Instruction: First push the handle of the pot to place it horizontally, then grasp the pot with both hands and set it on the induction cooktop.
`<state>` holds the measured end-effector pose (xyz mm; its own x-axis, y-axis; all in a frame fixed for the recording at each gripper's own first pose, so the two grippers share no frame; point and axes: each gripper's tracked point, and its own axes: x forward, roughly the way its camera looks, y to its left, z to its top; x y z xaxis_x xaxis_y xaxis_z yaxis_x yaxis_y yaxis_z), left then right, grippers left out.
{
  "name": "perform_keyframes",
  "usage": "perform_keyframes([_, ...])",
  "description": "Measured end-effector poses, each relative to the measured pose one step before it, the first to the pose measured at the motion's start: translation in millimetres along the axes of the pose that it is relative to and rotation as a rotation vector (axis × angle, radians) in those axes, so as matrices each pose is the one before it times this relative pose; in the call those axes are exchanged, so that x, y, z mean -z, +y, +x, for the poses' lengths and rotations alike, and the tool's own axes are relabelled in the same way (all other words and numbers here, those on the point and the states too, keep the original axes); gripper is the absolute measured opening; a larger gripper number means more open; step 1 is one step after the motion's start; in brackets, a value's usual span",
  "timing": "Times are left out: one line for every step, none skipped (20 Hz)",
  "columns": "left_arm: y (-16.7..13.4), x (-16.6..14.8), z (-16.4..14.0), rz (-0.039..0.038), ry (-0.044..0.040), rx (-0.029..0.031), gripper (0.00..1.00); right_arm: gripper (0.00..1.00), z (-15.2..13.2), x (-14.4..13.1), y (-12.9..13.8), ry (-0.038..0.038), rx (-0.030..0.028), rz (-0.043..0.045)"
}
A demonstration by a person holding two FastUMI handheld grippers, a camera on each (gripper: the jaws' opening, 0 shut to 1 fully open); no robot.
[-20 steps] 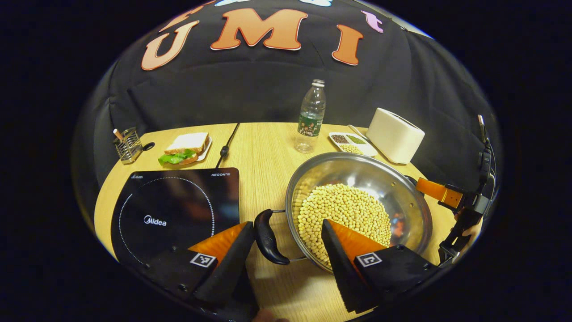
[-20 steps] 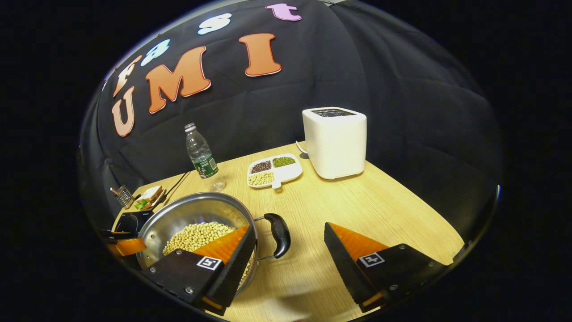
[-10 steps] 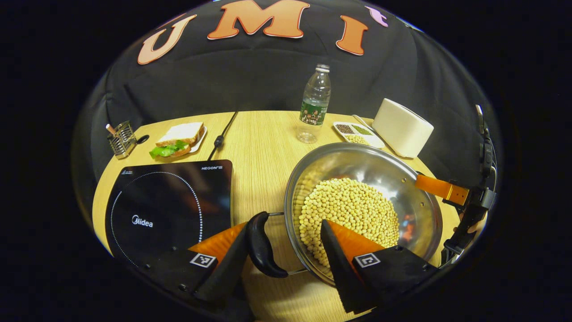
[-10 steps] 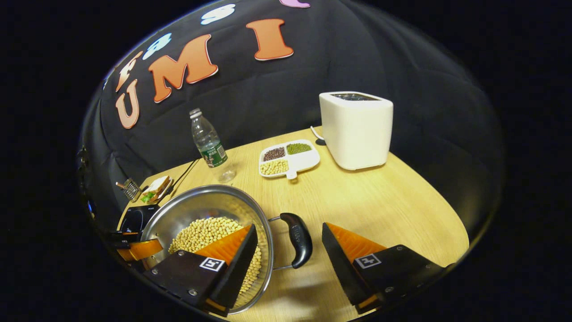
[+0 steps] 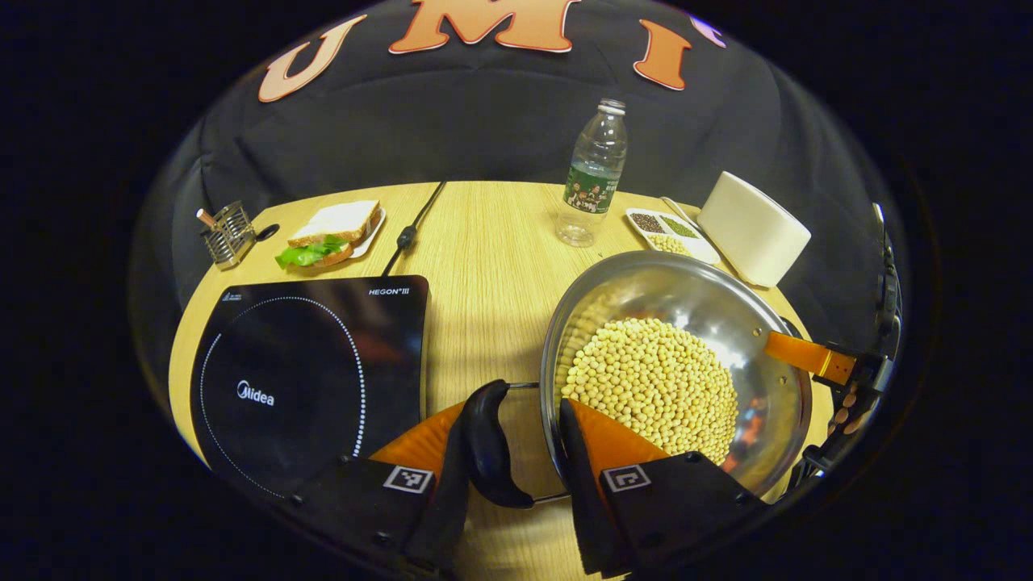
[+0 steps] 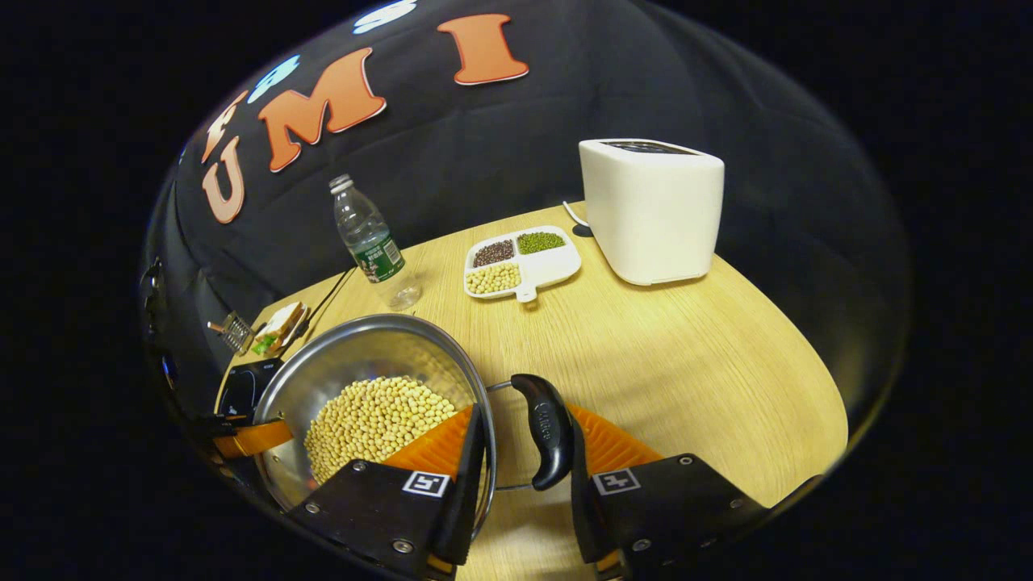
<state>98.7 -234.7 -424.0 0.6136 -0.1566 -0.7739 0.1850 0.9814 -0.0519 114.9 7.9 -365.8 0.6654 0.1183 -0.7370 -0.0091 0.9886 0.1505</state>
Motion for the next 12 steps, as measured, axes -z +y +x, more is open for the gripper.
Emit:
perform_keyframes([-2.86, -0.32, 0.40, -0.01605, 0.01076, 0.01095, 0.59, 0.50, -2.91, -1.94, -0.37, -0.00893, 0.00847, 0.00448])
perform_keyframes([-0.31, -1.50, -4.32, -0.01893, -0.00025, 0.01084, 0.59, 0.48, -6.48, -1.18, -0.09, -0.00683, 0.00846, -0.00291])
perform_keyframes([0.20, -1.77, -3.95, -0.00803, 0.00063, 0.00445, 0.58, 0.48, -6.74, -4.47, 2.37, -0.01187, 0.00201, -0.00386])
perform_keyframes([2.36, -2.84, -6.21, -0.00114, -0.00661, 0.00129, 0.58, 0.48, -5.03, -4.41, 4.36, -0.01970, 0.00030, -0.00175])
perform_keyframes([1.78, -3.51, -5.91, -0.00137, -0.00606, 0.00107, 0.58, 0.48, -5.39, -5.43, 5.65, -0.01249, -0.00216, 0.00172])
perform_keyframes([3.02, -4.34, -7.17, -0.00273, -0.00839, 0.00060, 0.58, 0.48, -5.29, -3.28, 5.95, -0.00931, -0.00203, -0.00159])
perform_keyframes([3.45, -3.90, -8.55, -0.00514, -0.00673, 0.00072, 0.58, 0.43, -5.44, -3.35, 6.03, -0.00829, -0.00218, -0.00312])
perform_keyframes([4.61, -4.33, -8.44, -0.00306, -0.00743, -0.00229, 0.58, 0.48, -6.52, -3.15, 7.46, -0.01135, -0.00547, 0.00213])
perform_keyframes([5.91, -4.34, -8.34, 0.00070, -0.01168, -0.00462, 0.58, 0.48, -5.07, -2.71, 8.71, -0.00670, -0.00919, -0.00139])
perform_keyframes([7.11, -4.26, -9.44, -0.00047, -0.01266, -0.00835, 0.58, 0.48, -5.10, -2.46, 9.55, -0.00942, -0.00878, -0.00119])
perform_keyframes([6.62, -3.50, -8.46, -0.00092, -0.00927, -0.00762, 0.58, 0.43, -3.60, -2.62, 10.39, -0.00911, -0.00855, -0.00636])
perform_keyframes([8.21, -2.88, -9.51, -0.00280, -0.00544, -0.00763, 0.58, 0.48, -4.09, -0.58, 10.56, -0.00415, -0.01150, -0.00645])
